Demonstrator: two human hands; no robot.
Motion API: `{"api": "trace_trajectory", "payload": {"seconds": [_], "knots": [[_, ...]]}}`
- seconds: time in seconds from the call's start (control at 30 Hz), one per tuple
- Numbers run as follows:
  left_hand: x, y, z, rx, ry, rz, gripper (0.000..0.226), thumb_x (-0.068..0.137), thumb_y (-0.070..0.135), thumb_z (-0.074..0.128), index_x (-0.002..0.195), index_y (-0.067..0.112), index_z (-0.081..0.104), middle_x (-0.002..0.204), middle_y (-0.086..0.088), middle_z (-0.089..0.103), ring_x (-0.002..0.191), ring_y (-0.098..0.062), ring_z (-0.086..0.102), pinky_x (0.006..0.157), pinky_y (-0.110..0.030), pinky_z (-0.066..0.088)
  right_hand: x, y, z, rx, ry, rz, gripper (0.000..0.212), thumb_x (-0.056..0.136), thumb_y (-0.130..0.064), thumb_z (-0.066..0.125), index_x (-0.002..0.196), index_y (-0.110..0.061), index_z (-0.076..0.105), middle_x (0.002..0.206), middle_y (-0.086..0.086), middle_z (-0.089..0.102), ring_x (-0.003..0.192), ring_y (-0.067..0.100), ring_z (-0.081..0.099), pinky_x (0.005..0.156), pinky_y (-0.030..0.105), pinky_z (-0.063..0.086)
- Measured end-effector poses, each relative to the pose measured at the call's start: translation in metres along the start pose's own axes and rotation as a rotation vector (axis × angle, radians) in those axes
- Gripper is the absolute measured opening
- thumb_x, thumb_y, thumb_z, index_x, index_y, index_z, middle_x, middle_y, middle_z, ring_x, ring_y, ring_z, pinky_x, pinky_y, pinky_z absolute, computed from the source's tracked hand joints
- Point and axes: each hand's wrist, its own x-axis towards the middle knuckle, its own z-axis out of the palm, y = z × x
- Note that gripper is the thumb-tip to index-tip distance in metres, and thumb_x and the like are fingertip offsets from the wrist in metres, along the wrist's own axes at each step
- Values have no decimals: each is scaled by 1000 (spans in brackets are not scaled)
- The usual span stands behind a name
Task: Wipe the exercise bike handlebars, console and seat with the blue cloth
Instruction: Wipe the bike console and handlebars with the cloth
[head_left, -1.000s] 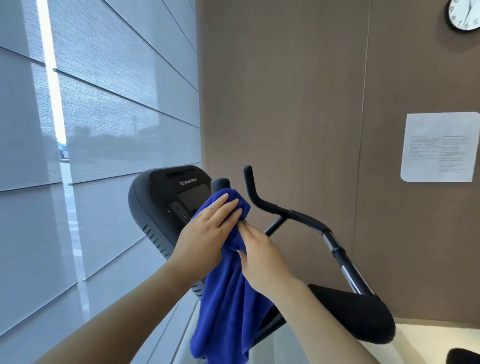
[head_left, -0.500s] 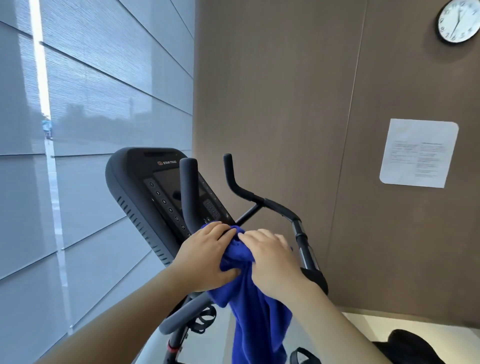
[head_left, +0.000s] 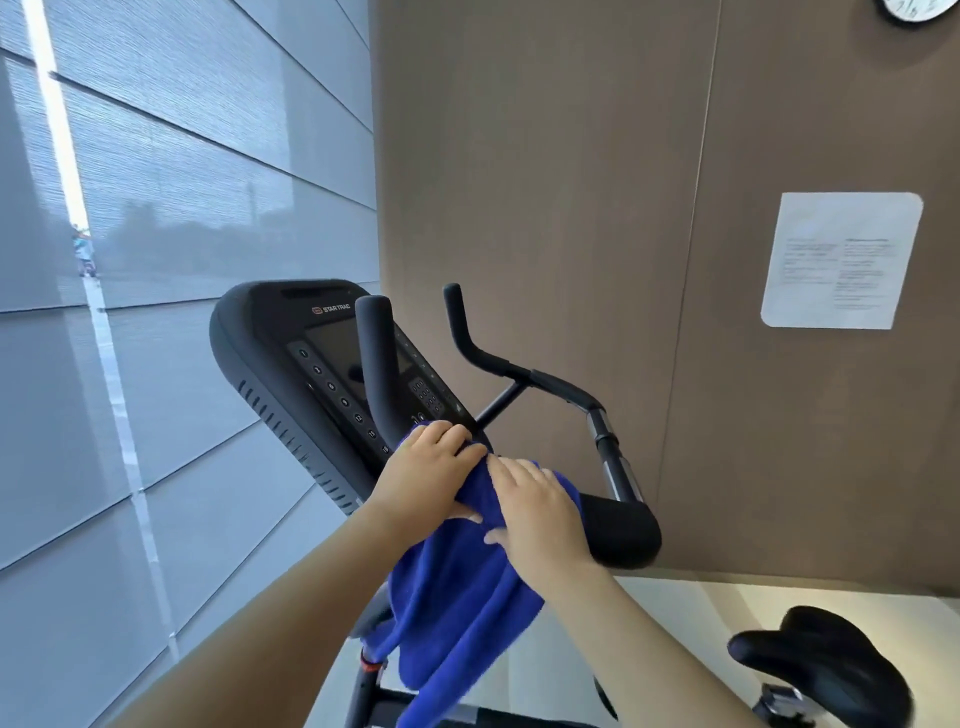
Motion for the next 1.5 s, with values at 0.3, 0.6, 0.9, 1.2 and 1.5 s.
{"api": "trace_trajectory", "payload": {"seconds": [0.3, 0.6, 0.9, 1.2, 1.5], "knots": [[-17, 21, -11, -273, 186, -107, 34, 87, 16, 58, 119, 25, 61, 118, 4, 60, 110, -21, 52, 85, -31, 47, -19, -5, -11, 304, 150, 126, 41, 95, -9, 50, 134, -18, 49, 140, -1, 49, 135, 13, 36, 110, 23, 25], [-30, 48, 10, -269, 116, -23, 66, 90, 47, 48, 145, 18, 27, 153, -3, 25, 143, -24, 13, 116, -36, 11, -54, 18, -10, 11, 43, 69, 65, 96, -10, 45, 150, -17, 10, 159, -1, 5, 145, 15, 3, 113, 27, 20], [-9, 83, 5, -265, 110, -28, 57, 93, 46, 33, 141, 15, 37, 147, -5, 37, 139, -24, 25, 116, -40, 15, -63, 57, -9, 180, 87, 114, 54, 95, -9, 44, 146, -19, 27, 155, -7, 24, 139, 11, 27, 103, 20, 31], [24, 107, 5, -159, 109, -155, 60, 87, 44, 23, 118, 9, 62, 117, -8, 63, 113, -28, 54, 100, -42, 39, -34, 109, -8, 396, -71, -10, 50, 97, -15, 40, 145, -25, 28, 152, -9, 31, 135, 12, 34, 106, 24, 30], [34, 152, -2, -111, 110, -312, 61, 82, 51, 32, 125, 17, 58, 129, -2, 57, 122, -23, 49, 105, -39, 31, -33, 171, -12, 564, -125, -242, 48, 95, -6, 47, 141, -19, 40, 148, -3, 39, 135, 13, 36, 108, 35, 34]]}}
